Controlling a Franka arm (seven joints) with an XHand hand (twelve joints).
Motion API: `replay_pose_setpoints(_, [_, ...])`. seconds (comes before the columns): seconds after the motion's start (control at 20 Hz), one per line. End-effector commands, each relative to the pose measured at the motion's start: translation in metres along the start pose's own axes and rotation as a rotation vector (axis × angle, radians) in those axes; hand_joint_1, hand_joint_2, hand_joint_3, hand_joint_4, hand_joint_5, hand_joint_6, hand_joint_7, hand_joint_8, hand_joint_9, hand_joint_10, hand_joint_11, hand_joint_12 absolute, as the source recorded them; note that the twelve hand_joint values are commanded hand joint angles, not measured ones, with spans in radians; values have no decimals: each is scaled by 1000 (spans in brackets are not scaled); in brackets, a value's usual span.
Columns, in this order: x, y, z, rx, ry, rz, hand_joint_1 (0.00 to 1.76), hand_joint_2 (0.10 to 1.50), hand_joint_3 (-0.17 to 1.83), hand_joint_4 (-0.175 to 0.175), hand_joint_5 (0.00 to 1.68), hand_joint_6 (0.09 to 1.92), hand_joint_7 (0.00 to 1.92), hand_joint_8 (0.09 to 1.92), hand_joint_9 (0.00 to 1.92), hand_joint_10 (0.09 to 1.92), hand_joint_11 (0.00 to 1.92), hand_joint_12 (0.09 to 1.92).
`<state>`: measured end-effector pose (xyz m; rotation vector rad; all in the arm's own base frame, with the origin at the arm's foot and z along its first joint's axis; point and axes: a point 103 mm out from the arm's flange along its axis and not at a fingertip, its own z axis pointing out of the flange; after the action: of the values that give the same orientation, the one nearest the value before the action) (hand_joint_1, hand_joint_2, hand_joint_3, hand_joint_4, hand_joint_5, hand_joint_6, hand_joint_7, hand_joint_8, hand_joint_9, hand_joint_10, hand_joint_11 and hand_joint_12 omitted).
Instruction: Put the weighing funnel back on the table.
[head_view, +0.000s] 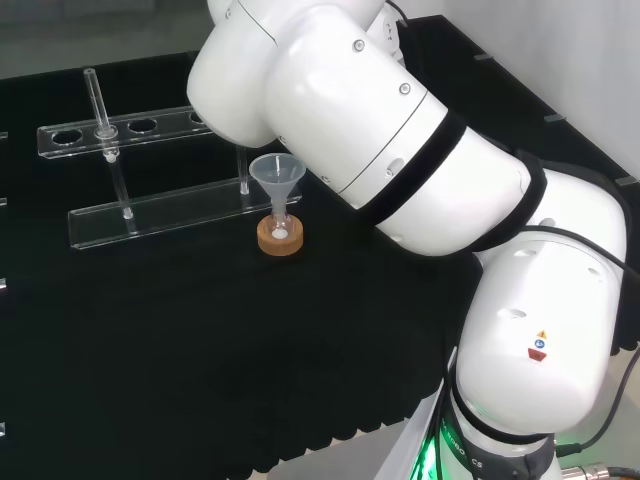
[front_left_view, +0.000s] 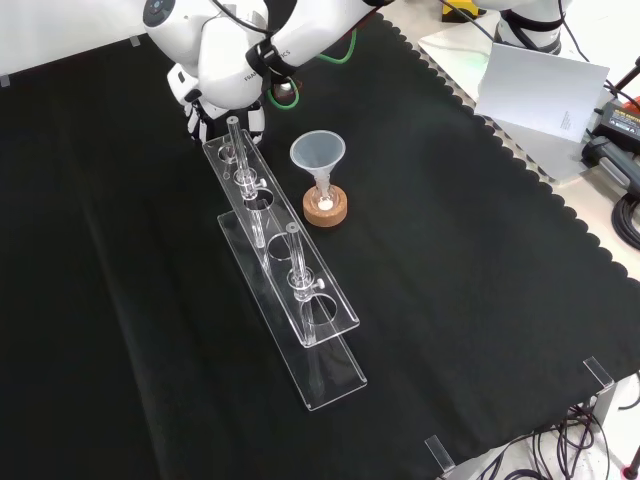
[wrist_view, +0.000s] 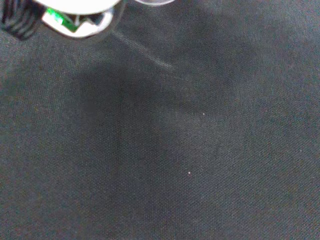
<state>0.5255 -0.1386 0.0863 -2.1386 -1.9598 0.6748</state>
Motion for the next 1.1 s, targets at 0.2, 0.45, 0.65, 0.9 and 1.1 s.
replay_pose_setpoints(0.2, [0,3,4,17,8,-1,1102,685,656,175,1209,782,631,652,972,438,668,1214])
replay_pose_setpoints(0.45, [-1,3,6,21,15,-2,1068,851,382,175,1134,812,583,675,924,466,635,1233])
replay_pose_setpoints(0.65, [0,1,7,30,15,-3,1041,986,165,175,1064,880,547,698,884,503,615,1248])
replay_pose_setpoints(0.9, [-3,-5,6,29,27,-9,898,774,417,23,775,739,459,711,779,544,557,1267])
replay_pose_setpoints(1.1, [-4,-7,8,44,18,-12,881,677,573,-4,624,715,396,710,702,555,506,1290])
